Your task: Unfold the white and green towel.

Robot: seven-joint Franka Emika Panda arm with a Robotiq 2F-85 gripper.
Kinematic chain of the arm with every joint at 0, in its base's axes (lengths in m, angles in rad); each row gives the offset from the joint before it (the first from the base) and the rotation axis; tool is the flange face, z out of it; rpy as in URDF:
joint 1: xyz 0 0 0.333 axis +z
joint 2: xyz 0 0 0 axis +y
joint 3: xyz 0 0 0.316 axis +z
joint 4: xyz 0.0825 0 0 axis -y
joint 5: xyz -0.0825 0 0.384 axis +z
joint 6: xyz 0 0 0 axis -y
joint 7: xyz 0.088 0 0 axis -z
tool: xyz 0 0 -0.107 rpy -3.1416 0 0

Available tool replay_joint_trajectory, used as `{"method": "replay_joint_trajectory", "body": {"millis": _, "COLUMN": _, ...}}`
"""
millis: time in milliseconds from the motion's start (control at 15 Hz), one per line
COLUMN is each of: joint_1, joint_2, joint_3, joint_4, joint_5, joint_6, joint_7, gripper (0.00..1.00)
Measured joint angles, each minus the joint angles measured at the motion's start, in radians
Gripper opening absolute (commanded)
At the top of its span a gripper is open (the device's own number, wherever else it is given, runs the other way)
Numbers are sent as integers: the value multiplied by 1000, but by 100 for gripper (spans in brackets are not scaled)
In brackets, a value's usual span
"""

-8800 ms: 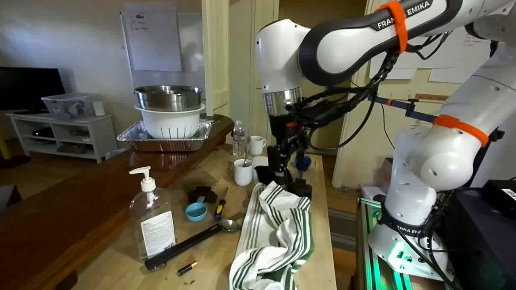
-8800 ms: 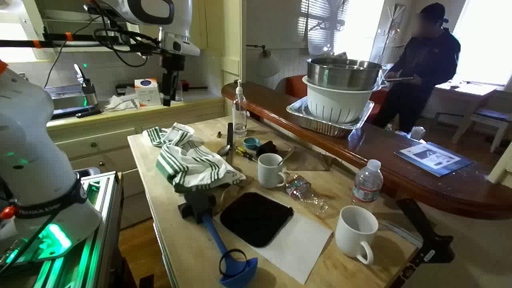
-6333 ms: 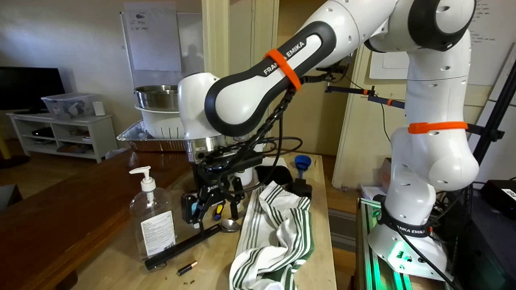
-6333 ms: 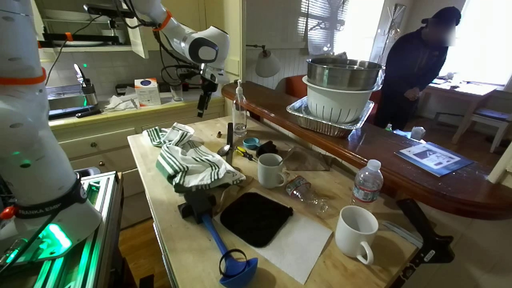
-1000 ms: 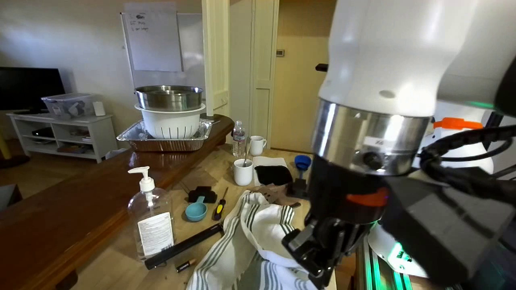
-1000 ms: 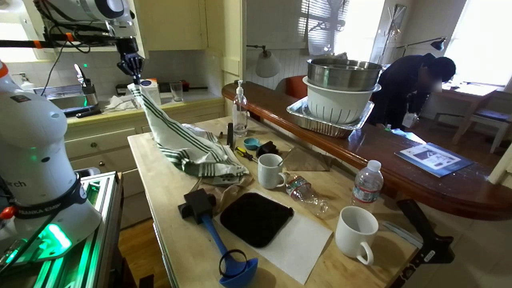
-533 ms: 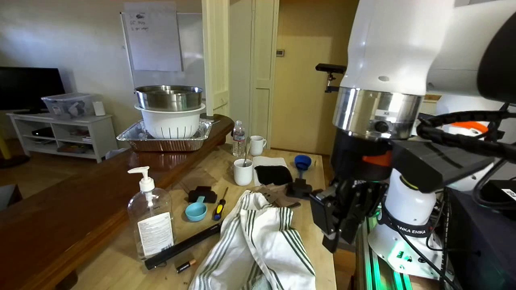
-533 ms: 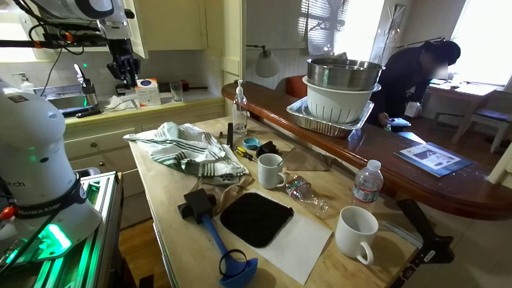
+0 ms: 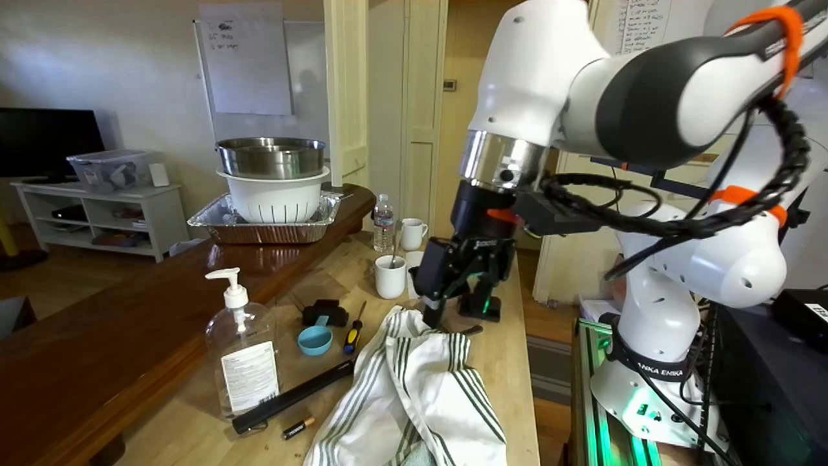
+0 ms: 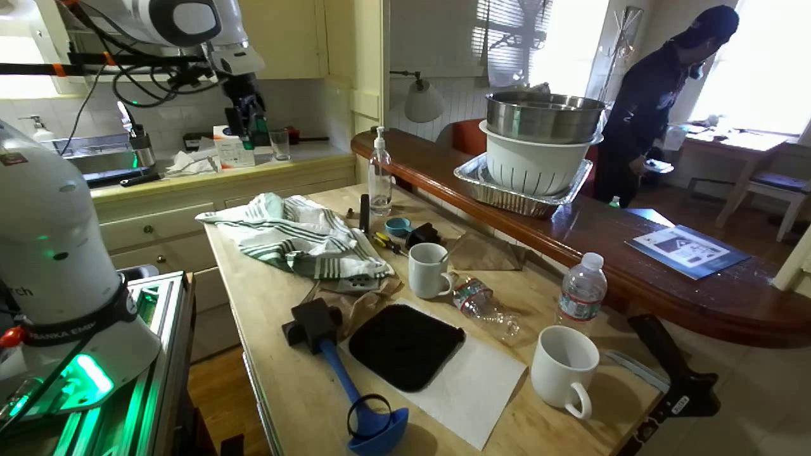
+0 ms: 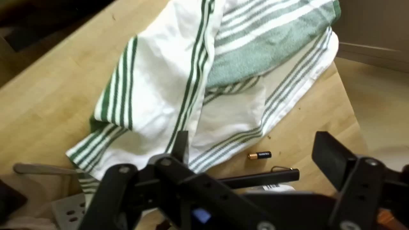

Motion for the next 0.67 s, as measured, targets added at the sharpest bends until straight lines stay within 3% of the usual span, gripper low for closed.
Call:
{"method": "replay_joint_trajectory", "body": {"millis": 267, "joint_1": 49, "joint_2": 172, "joint_3": -212, "joint_4": -53, "joint_5": 32, "joint_6": 303, "joint_7": -323, "gripper": 100}}
{"method": "replay_joint_trajectory", "body": {"millis": 400, "joint_1": 150, "joint_2": 300, "joint_3": -341, "joint_4": -29, "joint_5": 104, "joint_6": 401, "joint_7": -488, "gripper": 100}}
{"method": "replay_joint_trajectory", "body": {"millis": 533, "joint_1": 280, "joint_2": 415, "joint_3": -456, "joint_4": 33, "joint_5": 206, "joint_6": 422, "joint_7": -646, "gripper": 100}}
{"method": "replay_joint_trajectory", "body": {"millis": 667, "joint_1": 366, "joint_2": 491, "joint_3": -515, "joint_4": 101, "joint_5": 260, "joint_6": 422, "joint_7": -719, "gripper": 100}}
